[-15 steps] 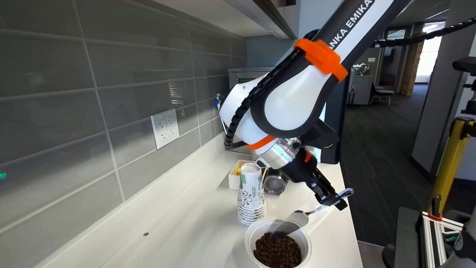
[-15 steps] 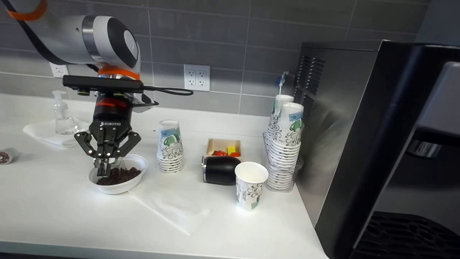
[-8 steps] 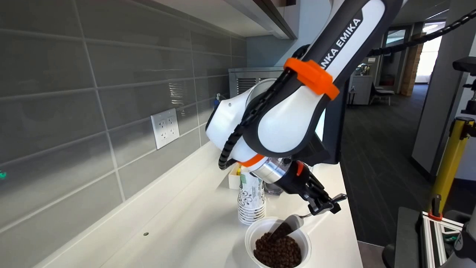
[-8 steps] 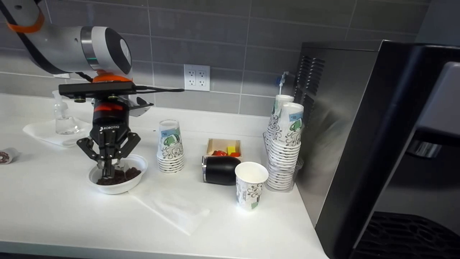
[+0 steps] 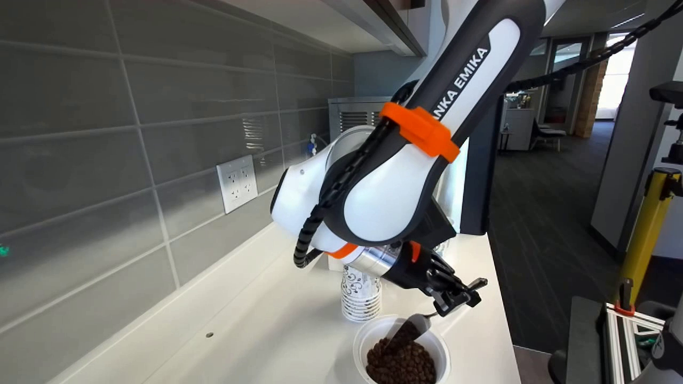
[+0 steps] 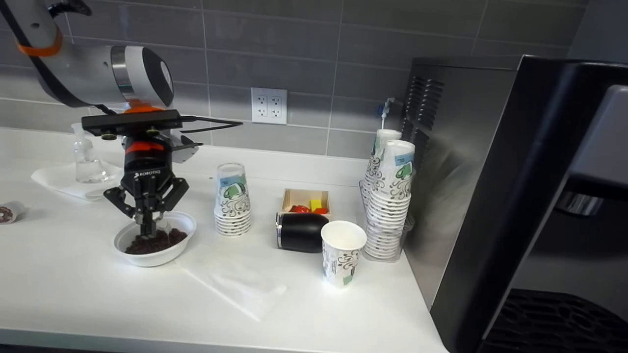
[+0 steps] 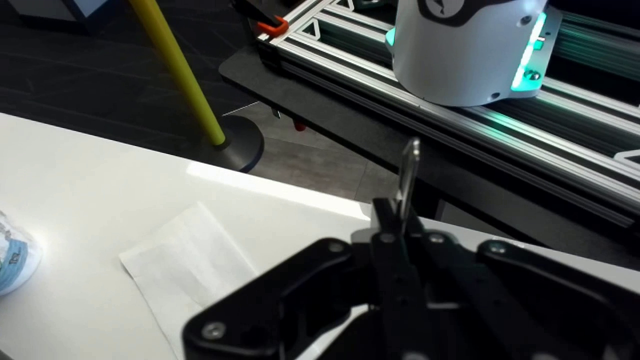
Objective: Use the knife shovel to stir the contents of the bowl
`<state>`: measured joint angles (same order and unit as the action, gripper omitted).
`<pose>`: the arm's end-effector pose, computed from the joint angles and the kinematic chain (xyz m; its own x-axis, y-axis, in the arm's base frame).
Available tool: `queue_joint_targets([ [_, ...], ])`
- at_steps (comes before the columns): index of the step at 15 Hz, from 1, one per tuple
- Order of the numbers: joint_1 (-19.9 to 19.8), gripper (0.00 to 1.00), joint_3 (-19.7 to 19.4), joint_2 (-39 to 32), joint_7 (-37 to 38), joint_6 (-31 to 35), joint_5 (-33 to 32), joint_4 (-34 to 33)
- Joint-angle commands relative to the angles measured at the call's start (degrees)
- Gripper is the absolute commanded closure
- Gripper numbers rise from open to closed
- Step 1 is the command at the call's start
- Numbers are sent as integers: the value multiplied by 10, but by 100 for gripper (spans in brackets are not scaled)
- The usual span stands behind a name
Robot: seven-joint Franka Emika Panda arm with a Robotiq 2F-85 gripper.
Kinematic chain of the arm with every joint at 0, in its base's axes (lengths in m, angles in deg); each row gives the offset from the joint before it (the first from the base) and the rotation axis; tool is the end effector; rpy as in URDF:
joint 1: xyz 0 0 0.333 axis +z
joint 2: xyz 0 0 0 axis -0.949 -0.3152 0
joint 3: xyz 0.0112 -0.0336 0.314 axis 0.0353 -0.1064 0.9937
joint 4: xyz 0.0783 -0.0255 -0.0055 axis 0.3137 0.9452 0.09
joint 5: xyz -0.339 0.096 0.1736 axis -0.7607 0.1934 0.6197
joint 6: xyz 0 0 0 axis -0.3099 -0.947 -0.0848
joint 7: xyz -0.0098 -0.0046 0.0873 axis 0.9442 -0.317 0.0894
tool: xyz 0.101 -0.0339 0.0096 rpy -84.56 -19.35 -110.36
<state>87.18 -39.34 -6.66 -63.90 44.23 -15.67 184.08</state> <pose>0.3808 0.1862 0.2410 0.5218 0.2975 -0.7995 0.6396 -0.7566 0.1359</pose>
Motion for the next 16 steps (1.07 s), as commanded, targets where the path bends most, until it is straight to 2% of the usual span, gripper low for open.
queue_joint_targets([
  [1,4,99,10,-11,-66,-33,-12,-29],
  [6,-2,99,17,-1,-164,-44,-10,-36],
  [10,0,99,16,-5,-205,-82,-29,-42],
  [13,5,99,14,-13,-187,-120,-63,-44],
  [16,12,99,12,-24,-134,-152,-99,-48],
])
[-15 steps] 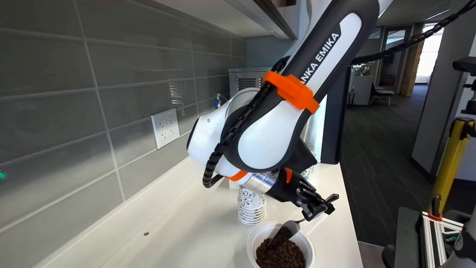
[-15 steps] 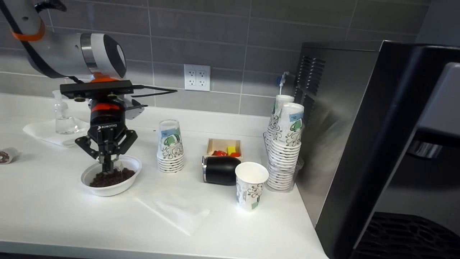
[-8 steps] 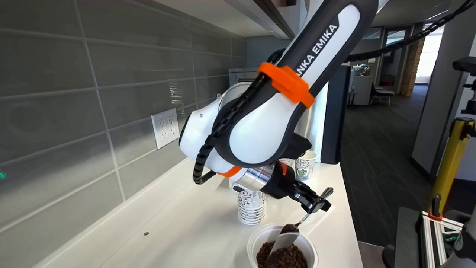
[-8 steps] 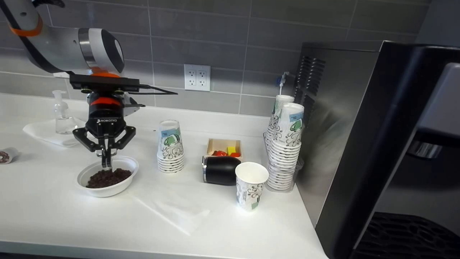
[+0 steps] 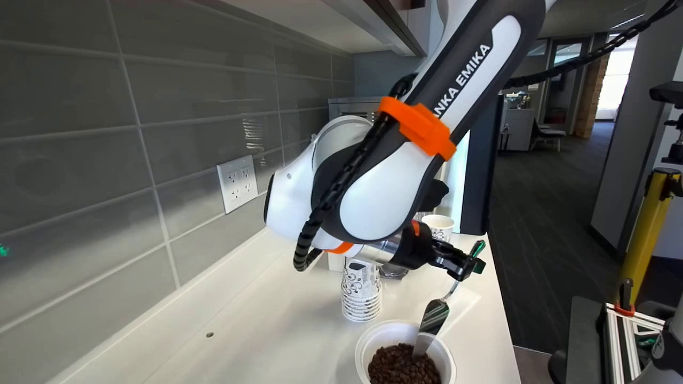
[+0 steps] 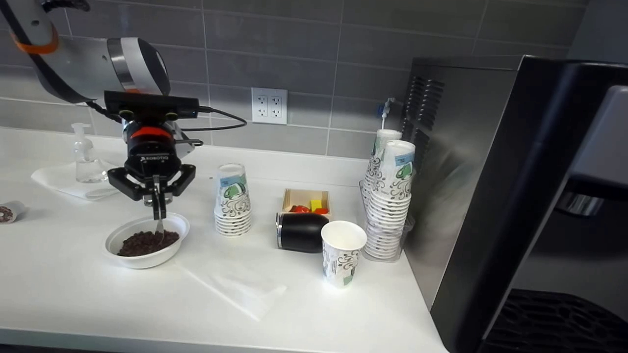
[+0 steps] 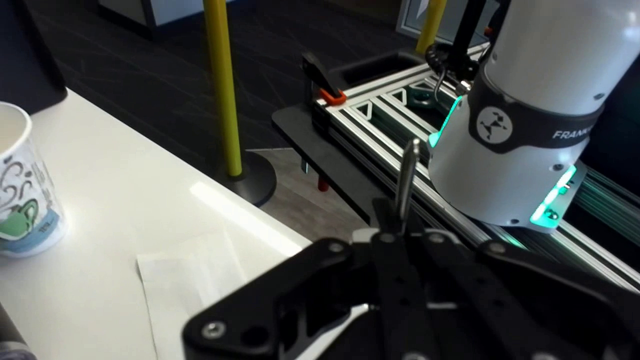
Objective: Use the knife shovel to stir the contents of the bowl
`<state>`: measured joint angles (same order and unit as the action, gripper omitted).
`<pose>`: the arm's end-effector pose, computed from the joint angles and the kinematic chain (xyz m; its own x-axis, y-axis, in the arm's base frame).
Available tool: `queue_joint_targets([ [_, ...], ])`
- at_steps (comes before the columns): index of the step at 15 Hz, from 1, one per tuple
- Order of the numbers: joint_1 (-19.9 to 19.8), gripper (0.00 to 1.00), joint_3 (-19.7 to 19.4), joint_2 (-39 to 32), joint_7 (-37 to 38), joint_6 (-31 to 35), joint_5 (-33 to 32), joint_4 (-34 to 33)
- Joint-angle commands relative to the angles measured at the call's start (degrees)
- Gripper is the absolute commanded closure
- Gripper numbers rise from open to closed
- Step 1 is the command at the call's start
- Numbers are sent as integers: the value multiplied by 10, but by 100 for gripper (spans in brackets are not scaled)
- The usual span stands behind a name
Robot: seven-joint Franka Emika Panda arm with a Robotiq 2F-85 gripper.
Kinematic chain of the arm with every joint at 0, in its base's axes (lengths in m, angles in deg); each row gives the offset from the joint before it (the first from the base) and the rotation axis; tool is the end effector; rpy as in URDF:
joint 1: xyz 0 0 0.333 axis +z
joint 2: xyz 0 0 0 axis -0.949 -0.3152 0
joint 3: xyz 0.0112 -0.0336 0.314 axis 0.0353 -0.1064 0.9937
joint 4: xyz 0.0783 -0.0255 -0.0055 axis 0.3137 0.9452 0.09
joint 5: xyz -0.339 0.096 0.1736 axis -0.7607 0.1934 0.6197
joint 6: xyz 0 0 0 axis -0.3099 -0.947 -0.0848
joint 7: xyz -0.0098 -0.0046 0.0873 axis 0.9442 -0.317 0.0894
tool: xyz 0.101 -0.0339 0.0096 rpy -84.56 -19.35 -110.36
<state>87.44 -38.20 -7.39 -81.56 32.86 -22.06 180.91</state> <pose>0.3830 0.1784 0.2618 0.2117 0.3900 -0.8962 0.8085 -0.5850 -0.0636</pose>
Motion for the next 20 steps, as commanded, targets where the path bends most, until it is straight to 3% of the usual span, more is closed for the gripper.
queue_joint_targets([
  [1,10,99,1,-20,62,-40,-42,-17],
  [5,17,99,3,-32,130,-26,-42,-20],
  [9,17,99,8,-30,149,12,-18,-24],
  [14,15,99,18,-27,102,54,-1,-25],
  [20,20,99,26,-31,28,10,-23,-24],
])
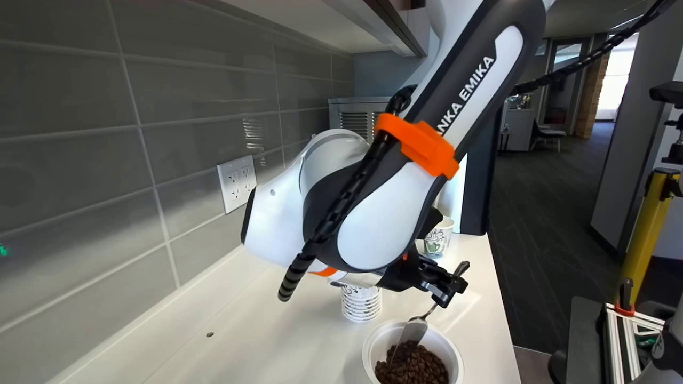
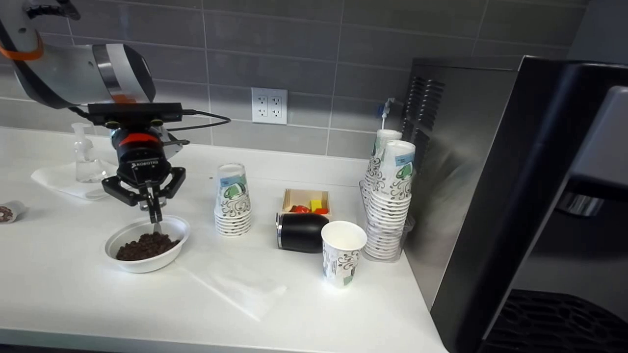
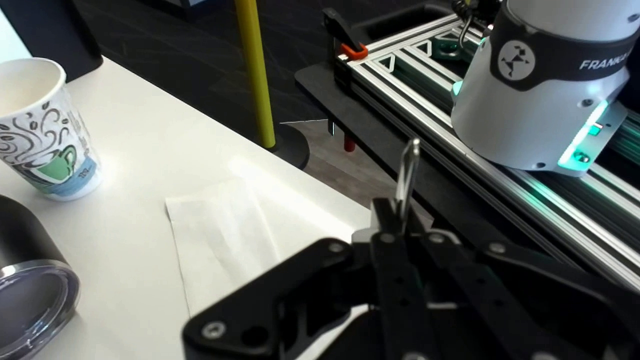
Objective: Use the knife shovel to stir the contents of the bowl
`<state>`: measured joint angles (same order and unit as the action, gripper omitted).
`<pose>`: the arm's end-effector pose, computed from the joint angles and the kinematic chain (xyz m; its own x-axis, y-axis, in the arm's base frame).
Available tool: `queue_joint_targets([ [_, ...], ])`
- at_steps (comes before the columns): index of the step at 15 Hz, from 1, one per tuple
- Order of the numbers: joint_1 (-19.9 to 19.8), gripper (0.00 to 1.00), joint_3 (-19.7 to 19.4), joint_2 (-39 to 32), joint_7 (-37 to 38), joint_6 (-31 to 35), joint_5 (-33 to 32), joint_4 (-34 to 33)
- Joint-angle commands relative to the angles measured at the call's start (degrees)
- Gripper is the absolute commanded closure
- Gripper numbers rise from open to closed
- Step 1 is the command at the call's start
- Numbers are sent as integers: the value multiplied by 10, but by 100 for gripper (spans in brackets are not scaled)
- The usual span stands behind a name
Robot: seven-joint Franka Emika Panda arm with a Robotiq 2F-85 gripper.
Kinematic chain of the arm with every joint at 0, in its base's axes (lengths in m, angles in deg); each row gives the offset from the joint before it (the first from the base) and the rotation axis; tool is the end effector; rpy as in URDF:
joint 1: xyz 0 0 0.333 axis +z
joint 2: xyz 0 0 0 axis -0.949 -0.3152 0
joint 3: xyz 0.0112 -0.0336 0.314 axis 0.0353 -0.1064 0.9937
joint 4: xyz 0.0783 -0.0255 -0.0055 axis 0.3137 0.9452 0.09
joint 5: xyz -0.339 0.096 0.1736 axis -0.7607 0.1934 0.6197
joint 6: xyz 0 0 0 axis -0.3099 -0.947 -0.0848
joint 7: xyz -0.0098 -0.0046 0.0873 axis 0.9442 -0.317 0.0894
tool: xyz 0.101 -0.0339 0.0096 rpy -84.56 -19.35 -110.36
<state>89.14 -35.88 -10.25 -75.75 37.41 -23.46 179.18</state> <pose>0.3843 0.2152 0.2461 0.2867 0.4095 -0.8661 0.8398 -0.5424 0.0215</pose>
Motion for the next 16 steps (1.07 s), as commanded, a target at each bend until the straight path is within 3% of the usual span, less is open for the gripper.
queue_joint_targets([
  [1,5,99,3,-3,-34,-51,-15,-7],
  [5,7,99,3,-12,-33,-101,-38,-7],
  [10,16,99,-3,-31,43,-132,-63,-12],
  [16,9,99,-1,-22,106,-75,-26,-14],
])
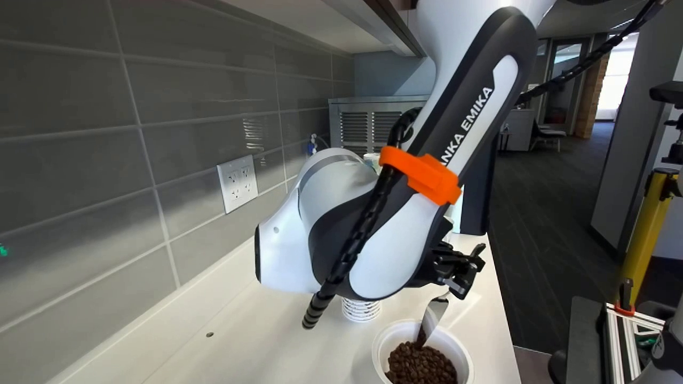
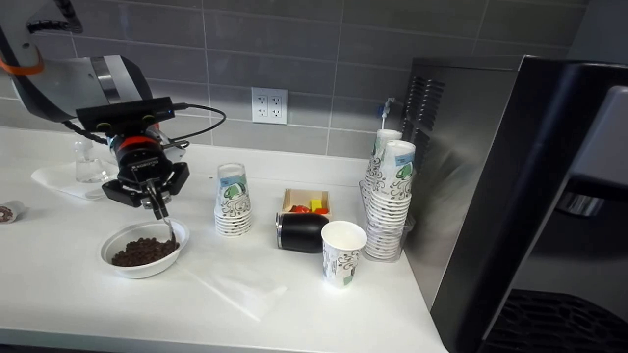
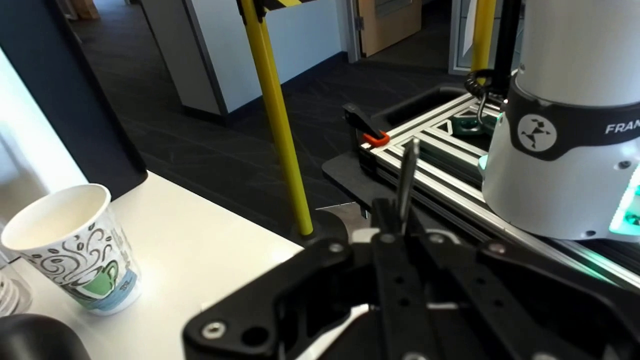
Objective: Use the knife shovel to stir the contents of the bowl
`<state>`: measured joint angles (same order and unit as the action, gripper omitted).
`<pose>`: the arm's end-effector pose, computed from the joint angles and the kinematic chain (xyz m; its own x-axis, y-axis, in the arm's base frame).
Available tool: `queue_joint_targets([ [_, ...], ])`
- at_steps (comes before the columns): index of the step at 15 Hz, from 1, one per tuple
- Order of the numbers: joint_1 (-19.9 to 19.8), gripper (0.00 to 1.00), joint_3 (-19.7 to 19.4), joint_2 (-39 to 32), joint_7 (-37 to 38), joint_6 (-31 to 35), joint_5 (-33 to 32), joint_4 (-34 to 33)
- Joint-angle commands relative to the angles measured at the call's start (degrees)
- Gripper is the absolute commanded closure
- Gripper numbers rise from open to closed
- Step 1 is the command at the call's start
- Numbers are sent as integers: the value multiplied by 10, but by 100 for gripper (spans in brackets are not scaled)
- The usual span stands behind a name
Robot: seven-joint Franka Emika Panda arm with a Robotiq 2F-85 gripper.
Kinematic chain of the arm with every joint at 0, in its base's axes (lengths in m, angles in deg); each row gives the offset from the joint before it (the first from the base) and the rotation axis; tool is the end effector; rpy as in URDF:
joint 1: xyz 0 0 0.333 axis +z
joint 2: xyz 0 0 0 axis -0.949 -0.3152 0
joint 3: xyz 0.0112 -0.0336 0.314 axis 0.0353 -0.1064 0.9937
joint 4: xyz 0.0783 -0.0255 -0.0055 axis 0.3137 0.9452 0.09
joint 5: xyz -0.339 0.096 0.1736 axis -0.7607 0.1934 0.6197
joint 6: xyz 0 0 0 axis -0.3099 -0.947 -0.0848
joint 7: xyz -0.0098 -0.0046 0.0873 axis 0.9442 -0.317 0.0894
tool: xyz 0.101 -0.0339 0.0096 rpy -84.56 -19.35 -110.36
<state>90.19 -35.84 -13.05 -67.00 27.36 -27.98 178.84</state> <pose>0.3717 0.2000 0.2393 0.3019 0.1686 -0.9383 0.8308 -0.5293 0.1722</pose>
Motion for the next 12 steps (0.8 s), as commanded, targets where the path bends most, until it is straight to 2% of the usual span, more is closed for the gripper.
queue_joint_targets([
  [1,-5,99,1,13,12,48,27,-8],
  [4,-9,99,4,22,-20,98,46,-4],
  [6,-10,99,6,20,-55,106,54,-5],
  [8,-10,99,8,19,-100,97,54,-5],
  [12,-5,99,5,20,-132,61,36,-3],
])
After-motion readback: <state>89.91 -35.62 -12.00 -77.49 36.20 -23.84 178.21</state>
